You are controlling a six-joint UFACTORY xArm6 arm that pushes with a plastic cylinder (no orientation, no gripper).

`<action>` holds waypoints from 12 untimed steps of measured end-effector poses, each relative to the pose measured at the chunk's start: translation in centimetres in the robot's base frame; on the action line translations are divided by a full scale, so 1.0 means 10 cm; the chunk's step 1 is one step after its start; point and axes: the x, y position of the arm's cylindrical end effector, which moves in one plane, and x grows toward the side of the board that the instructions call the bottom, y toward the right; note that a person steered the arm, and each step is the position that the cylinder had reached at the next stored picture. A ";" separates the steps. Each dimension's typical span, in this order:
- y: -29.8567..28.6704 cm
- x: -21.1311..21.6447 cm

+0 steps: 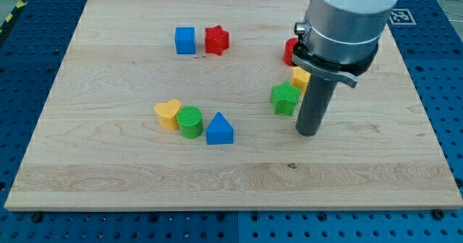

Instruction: Place the blue triangle and the green star in a diagonal line

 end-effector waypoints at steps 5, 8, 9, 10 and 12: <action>-0.23 -0.79; 0.07 -0.33; 0.12 -0.09; -0.13 -0.09; -0.53 -0.26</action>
